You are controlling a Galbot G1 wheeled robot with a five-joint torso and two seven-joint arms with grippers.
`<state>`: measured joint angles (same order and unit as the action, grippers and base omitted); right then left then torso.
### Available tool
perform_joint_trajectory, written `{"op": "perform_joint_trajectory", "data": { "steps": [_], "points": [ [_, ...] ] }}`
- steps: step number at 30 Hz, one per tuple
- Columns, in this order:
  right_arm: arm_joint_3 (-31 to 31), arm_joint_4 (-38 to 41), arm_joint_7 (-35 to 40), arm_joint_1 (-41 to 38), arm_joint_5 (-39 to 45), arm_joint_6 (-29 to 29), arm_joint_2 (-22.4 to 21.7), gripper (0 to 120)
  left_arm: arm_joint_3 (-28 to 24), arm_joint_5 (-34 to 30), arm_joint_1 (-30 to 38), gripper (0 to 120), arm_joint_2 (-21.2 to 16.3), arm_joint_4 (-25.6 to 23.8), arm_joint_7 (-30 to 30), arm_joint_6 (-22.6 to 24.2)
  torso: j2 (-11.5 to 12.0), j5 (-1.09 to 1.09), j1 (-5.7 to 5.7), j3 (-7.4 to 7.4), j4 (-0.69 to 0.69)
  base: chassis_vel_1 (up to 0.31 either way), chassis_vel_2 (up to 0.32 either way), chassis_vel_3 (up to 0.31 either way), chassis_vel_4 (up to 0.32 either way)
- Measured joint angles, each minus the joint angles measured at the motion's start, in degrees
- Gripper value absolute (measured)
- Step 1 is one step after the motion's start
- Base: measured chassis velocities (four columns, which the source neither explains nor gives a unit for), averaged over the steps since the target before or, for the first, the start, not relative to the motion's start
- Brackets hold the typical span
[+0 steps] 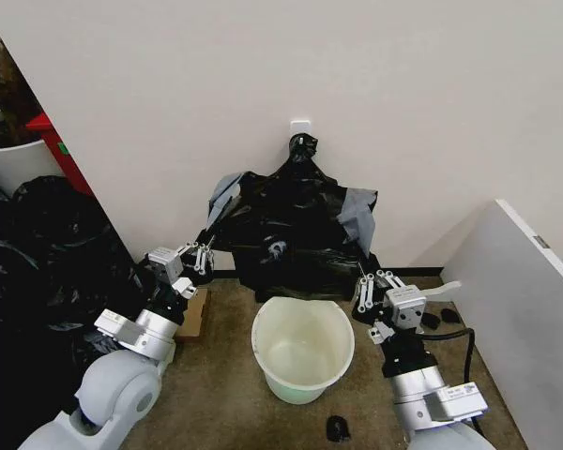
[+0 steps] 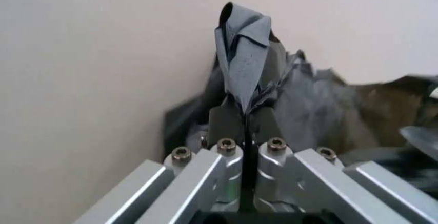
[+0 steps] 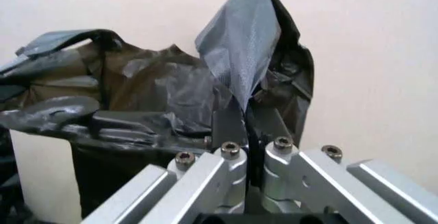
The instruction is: Place the garbage bag over the trash bin.
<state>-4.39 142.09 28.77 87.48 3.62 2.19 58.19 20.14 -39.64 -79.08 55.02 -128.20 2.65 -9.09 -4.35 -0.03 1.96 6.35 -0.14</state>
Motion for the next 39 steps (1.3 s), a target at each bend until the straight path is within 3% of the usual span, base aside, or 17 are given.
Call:
{"op": "perform_joint_trajectory", "data": {
  "steps": [6, 20, 27, 30, 34, 39],
  "points": [
    [0.1, -1.4, 0.3, 0.8, -0.7, 0.8, 1.1, 0, -7.4, -1.9, -0.7, 0, 5.0, 2.9, 1.1, 1.7, 0.0, 0.0, 0.0, 0.0, 0.0, 0.0, 0.0, 0.0, 0.0],
    [2.5, -6.0, 1.5, 0.0, 5.0, 4.2, 1.8, 0, -15.0, -0.5, -1.5, 0, 6.6, 7.2, 1.9, 2.7, 0.0, -0.01, 0.0, 0.0, 0.0, 0.0, 0.0, 0.0, 0.0],
    [3.4, -9.6, -0.7, -1.7, 13.0, 0.2, 2.8, 0, -14.9, 5.6, -1.5, 0, 6.2, 9.7, 2.5, 1.9, 0.0, -0.01, 0.0, 0.0, 0.0, 0.0, 0.0, 0.0, 0.0],
    [3.1, -12.8, -4.7, -2.6, 14.7, -5.7, 3.0, 0, -12.7, 11.7, -1.2, 0, 6.0, 11.4, 3.0, -0.1, 0.0, -0.02, 0.0, 0.0, 0.0, 0.0, 0.0, 0.0, 0.0],
    [3.1, -15.0, -8.3, -3.0, 16.0, -9.3, 3.1, 0, -10.2, 16.7, -0.8, 0, 5.8, 12.4, 3.0, -1.8, 0.0, -0.02, 0.0, 0.01, 0.0, 0.0, 0.0, 0.0, 0.0],
    [3.5, -16.8, -11.0, -3.7, 17.7, -11.4, 3.5, 0, -9.3, 18.5, -0.6, 0, 5.4, 12.8, 2.3, -2.4, 0.0, -0.01, 0.0, 0.0, 0.0, 0.0, 0.0, 0.0, 0.0]
  ]
}}
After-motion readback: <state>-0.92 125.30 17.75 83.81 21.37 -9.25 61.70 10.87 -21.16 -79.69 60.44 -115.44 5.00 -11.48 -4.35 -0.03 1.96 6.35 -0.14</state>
